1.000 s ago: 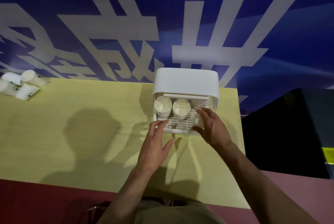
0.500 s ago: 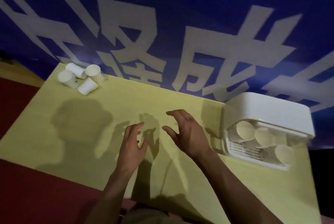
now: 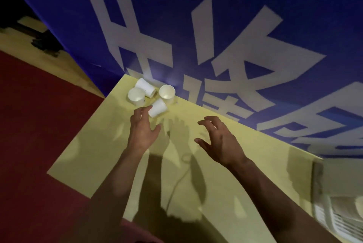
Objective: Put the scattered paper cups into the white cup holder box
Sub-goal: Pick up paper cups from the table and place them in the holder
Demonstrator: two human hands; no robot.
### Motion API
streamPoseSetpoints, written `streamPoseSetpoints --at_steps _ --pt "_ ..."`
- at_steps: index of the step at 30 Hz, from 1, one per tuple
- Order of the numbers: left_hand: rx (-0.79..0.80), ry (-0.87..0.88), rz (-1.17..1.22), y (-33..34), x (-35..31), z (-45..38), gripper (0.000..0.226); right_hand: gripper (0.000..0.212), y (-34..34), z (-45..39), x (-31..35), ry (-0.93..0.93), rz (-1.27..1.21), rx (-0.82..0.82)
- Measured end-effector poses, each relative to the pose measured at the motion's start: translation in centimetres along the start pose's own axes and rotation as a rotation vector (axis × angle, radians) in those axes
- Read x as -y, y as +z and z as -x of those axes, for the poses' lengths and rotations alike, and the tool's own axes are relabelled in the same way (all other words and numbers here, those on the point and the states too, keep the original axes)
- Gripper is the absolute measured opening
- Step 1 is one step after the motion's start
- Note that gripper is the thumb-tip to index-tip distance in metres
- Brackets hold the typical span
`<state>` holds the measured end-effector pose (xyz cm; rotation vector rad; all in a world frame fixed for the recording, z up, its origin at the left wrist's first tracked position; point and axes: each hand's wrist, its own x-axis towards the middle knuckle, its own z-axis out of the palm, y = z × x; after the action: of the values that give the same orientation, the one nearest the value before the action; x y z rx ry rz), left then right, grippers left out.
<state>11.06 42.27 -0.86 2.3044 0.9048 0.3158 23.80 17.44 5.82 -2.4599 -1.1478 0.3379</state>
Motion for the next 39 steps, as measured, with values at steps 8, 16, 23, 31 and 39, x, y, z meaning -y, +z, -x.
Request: streamPoseSetpoints --at_steps 8,16,23,31,39 --pt "0.080 -0.087 -0.124 4.6 1.4 -7.2 0.084 0.060 1.8 -4.2 -0.7 -0.024 0.083 0.038" --pt "0.138 -0.105 -0.160 7.9 3.3 -9.5 0.093 0.066 2.7 -9.1 -1.3 -0.085 0.157 0.084" --pt "0.113 -0.136 0.098 5.6 5.0 -6.0 0.090 0.080 5.4 -17.8 1.3 -0.106 0.242 0.149" --pt "0.005 -0.190 0.344 0.8 3.9 2.2 0.089 0.085 11.1 -24.5 4.0 -0.023 0.339 0.300" --pt "0.053 -0.229 0.400 -0.4 2.1 5.0 0.082 0.045 11.0 -22.7 3.4 0.006 0.189 0.216"
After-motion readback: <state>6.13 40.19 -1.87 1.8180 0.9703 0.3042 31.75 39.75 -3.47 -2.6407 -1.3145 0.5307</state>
